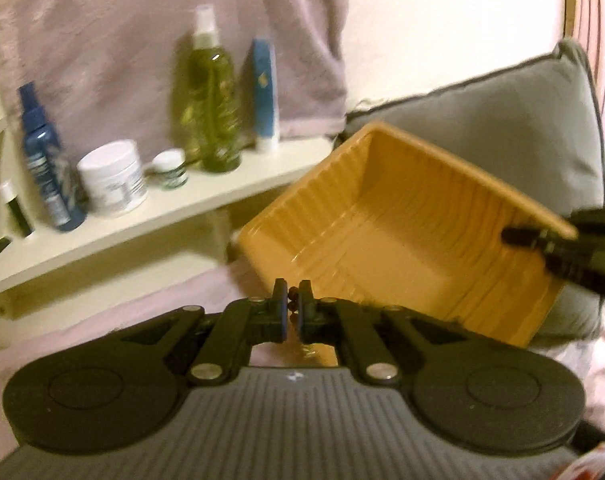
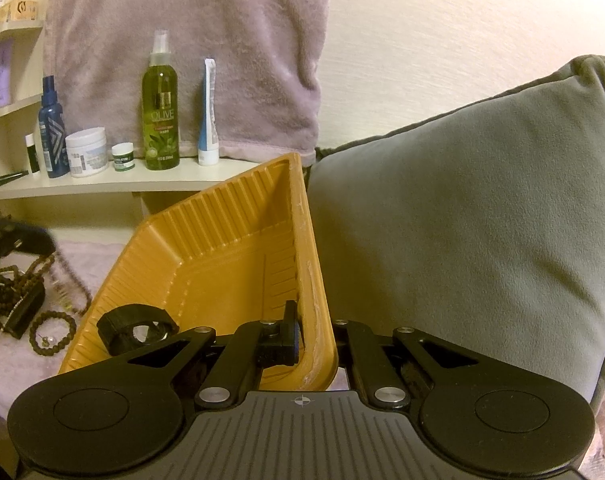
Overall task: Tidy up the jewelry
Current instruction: 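Carry the bead bracelet over the tray and open the left gripper, then grasp the dark bead strand beside the black cylinder with the left gripper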
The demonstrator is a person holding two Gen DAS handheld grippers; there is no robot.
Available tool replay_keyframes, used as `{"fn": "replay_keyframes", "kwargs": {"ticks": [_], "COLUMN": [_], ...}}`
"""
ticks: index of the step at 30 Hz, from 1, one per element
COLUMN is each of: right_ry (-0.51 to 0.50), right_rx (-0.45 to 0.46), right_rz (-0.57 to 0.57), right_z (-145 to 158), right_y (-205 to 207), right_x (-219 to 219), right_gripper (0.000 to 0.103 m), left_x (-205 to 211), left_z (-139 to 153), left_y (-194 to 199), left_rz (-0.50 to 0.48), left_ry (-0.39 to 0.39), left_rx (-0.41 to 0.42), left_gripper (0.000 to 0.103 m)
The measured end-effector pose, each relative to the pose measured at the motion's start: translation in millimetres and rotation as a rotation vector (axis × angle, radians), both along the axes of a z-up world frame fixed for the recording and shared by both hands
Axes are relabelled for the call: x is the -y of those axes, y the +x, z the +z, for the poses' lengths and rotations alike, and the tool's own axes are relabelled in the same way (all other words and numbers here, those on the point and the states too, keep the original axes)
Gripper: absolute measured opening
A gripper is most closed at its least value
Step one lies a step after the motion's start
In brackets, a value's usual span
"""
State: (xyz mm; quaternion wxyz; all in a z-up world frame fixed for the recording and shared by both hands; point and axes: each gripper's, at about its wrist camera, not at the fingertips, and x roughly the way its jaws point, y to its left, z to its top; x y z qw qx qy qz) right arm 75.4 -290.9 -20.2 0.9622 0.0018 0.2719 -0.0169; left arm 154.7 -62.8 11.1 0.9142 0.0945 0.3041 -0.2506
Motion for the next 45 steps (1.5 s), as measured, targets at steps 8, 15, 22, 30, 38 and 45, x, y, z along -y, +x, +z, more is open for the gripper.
{"fn": "replay_keyframes", "kwargs": {"ticks": [8,15,22,30,38,45], "right_ry": [0.006,0.013,0.013,0.006,-0.006,-0.015], "right_rx": [0.0,-0.002,-0.002,-0.002,0.001,0.001], "right_rz": [-0.006,-0.009,-0.008,-0.008,-0.003,-0.001], "right_z": [-1.7,-2.8,-3.4,-2.0,-0.3,0.1], "right_y": [-0.8,-0.3,0.7,-0.1,-1.2,-1.4], "right_x": [0.1,1.4,1.5,0.3,-2.8,-3.5], "right_gripper": [0.005,0.005,0.005,0.005,0.005,0.005], "left_x": [38.4,65.0,65.8,21.0,-36.1,-73.6], "left_z": [7.1,2.1,-10.6,-9.5,-19.7,-41.3], "left_y": [15.8,21.6,17.4,3.0,-18.3,-40.3], "left_rz": [-0.069,-0.108,-0.104,0.037,0.207,0.32], "left_ry": [-0.056,-0.06,-0.042,-0.014,0.024,0.065], "left_rx": [0.001,-0.016,-0.042,-0.032,-0.042,-0.077], "left_gripper": [0.004,0.004,0.012,0.014,0.028,0.038]}}
